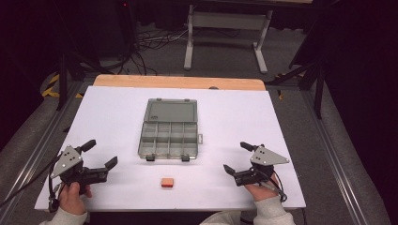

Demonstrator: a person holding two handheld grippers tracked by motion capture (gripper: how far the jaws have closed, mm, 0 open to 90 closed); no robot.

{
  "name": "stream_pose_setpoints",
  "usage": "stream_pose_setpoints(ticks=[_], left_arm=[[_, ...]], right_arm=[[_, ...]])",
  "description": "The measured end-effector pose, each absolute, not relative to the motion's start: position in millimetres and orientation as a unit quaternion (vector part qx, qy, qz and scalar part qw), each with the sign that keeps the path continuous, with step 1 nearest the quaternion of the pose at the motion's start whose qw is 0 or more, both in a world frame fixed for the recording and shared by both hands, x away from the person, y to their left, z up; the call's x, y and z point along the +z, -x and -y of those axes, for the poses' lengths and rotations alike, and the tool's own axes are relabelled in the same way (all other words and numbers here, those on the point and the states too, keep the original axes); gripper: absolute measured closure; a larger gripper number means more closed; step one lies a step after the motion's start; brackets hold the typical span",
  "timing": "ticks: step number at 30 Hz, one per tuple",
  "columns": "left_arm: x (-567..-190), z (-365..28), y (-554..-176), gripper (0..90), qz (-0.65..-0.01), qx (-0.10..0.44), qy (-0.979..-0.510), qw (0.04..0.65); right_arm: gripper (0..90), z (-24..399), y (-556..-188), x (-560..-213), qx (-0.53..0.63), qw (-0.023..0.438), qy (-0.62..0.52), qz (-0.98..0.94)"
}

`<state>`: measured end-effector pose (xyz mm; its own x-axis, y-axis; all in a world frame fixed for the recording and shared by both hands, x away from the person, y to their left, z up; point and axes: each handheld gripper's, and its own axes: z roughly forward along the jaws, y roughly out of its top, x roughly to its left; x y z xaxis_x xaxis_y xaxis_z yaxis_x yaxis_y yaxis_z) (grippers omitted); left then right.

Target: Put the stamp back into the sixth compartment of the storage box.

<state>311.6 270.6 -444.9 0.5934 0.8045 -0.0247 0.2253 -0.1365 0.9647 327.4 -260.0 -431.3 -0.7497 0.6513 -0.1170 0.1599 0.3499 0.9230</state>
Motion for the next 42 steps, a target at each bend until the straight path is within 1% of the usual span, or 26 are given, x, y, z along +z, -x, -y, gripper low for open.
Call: stream_pose_setpoints(ticks=[22, 31, 36, 42], left_arm=[[-446, -269, -312, 1.9, -0.366, 0.263, -0.706, 0.546], [-445, -270, -312, 1.9, -0.366, 0.263, -0.706, 0.546], [-445, -269, -312, 1.9, -0.366, 0.263, -0.706, 0.546], [-445, -270, -312, 1.9, -0.366, 0.263, -0.707, 0.546]], right_arm=[[2.0, 253, -328, -428, 0.518, 0.231, -0.248, -0.785], [1.4, 243, -336, -420, 0.527, 0.219, -0.233, -0.787], [1.4, 237, -342, -412, 0.531, 0.204, -0.234, -0.788], [1.4, 231, -347, -406, 0.53, 0.202, -0.228, -0.792]])
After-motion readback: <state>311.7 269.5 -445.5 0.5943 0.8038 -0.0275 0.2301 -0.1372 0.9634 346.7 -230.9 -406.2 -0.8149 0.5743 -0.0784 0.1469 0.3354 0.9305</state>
